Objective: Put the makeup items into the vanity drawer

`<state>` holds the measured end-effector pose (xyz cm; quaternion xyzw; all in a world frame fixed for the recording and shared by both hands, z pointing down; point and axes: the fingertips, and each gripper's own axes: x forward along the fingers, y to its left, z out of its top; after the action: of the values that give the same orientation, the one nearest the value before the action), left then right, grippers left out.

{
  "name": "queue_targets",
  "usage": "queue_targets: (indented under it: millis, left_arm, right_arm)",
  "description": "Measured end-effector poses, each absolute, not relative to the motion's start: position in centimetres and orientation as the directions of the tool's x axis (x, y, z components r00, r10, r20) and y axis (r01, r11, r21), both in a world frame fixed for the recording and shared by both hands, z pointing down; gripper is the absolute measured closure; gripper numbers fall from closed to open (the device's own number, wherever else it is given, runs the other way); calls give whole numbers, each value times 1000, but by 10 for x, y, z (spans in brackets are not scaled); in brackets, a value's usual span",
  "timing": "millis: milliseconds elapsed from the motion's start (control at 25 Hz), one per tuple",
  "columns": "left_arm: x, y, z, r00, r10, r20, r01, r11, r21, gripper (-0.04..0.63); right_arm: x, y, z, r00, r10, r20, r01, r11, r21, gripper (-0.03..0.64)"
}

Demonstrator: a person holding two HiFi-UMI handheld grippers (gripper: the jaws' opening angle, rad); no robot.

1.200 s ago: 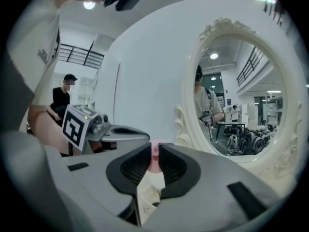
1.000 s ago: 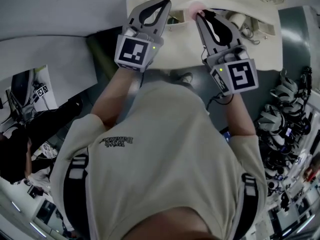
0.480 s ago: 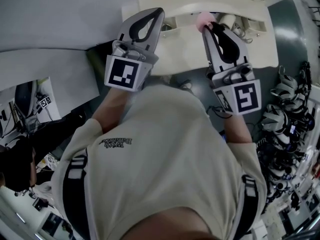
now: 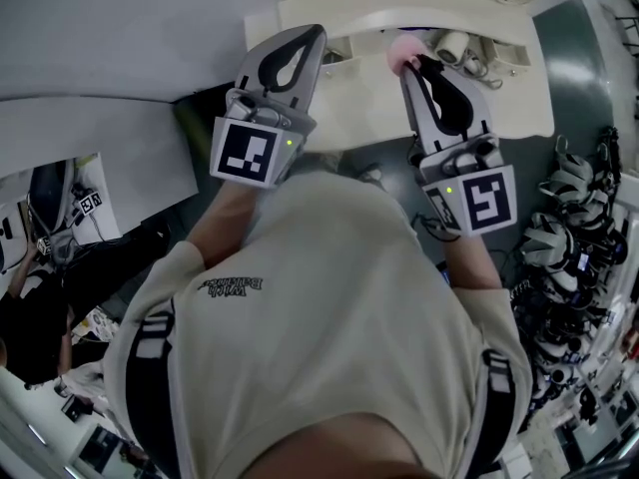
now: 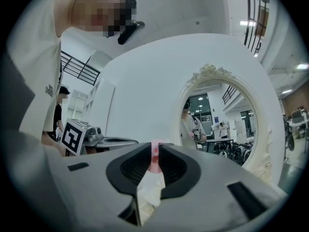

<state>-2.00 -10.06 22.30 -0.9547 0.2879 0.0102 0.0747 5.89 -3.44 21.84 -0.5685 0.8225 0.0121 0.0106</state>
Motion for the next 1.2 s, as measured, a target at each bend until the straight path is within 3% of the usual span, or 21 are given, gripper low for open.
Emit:
queue_targets:
  millis: [840,1200]
  left_arm:
    - [-49,-132,241,773,-634,-18,-629,-763,-148,581]
    - [-52,-180,284,735,-678,-1,-671,-726,-151,581]
  right_arm:
    - [27,-91,251,-455,-889,47,-890,455,-3,565]
    - [7,-144,309,-496,-848,187,-862,507,11,565]
